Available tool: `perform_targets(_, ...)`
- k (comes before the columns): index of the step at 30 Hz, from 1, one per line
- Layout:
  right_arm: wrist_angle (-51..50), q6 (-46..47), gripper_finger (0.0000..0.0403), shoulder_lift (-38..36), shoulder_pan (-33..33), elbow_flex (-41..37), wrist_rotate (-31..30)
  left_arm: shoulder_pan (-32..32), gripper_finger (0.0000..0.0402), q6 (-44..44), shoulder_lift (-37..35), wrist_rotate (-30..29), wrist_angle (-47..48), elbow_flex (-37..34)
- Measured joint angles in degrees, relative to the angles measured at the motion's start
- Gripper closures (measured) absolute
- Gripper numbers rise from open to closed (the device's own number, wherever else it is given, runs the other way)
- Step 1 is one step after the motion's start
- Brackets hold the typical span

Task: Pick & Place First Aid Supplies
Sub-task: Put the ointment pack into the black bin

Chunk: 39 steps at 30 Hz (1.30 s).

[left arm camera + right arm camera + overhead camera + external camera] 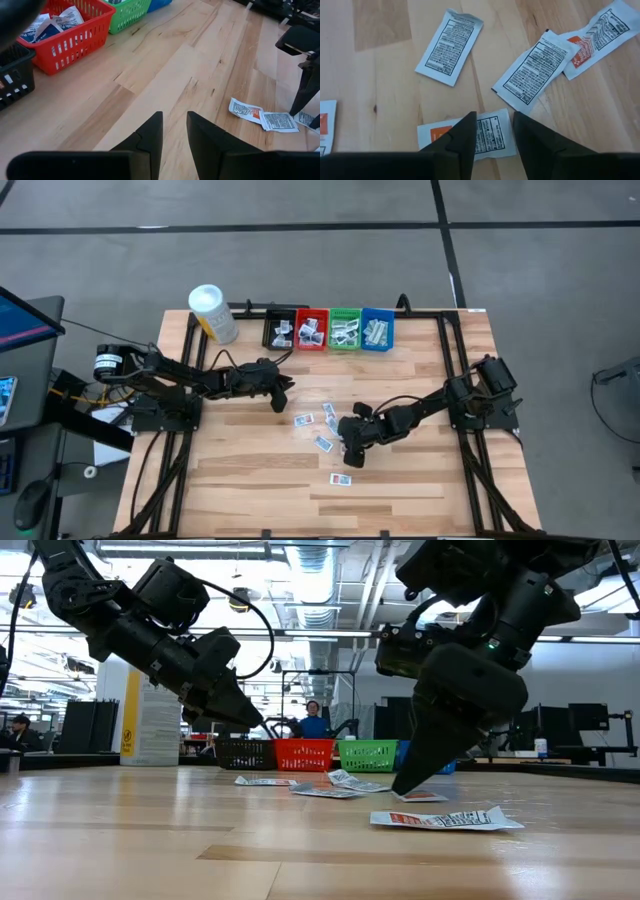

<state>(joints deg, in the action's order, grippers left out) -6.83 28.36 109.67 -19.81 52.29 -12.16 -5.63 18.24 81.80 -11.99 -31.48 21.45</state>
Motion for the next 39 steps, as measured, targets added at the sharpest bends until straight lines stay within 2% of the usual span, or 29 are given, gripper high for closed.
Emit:
perform_targets(14, -0.50, -0.21, 0.0343, -0.07, -0.02, -0.09, -0.57, 0.00, 0.0314, 0.00, 0.00, 0.00, -0.07, 0.00)
perform_targets(21, -0.13, 4.74, 0.0368, -0.12, 0.00, -0.19, -0.56, 0.00, 0.0314, 0.00, 0.00, 0.00, -0.09, -0.02)
perform_targets(28, -0.31, 6.59, 0.0397, -3.52, 0.73, -0.46, 0.30, 0.00, 0.0314, 2.44, 0.00, 0.02, -0.34, -0.02)
perform_targets(39, -0.83, 4.06, 0.0401, -10.41, 4.47, -0.59, -1.61, -0.02, 0.0314, 10.00, 0.00, 0.45, -1.98, -0.02)
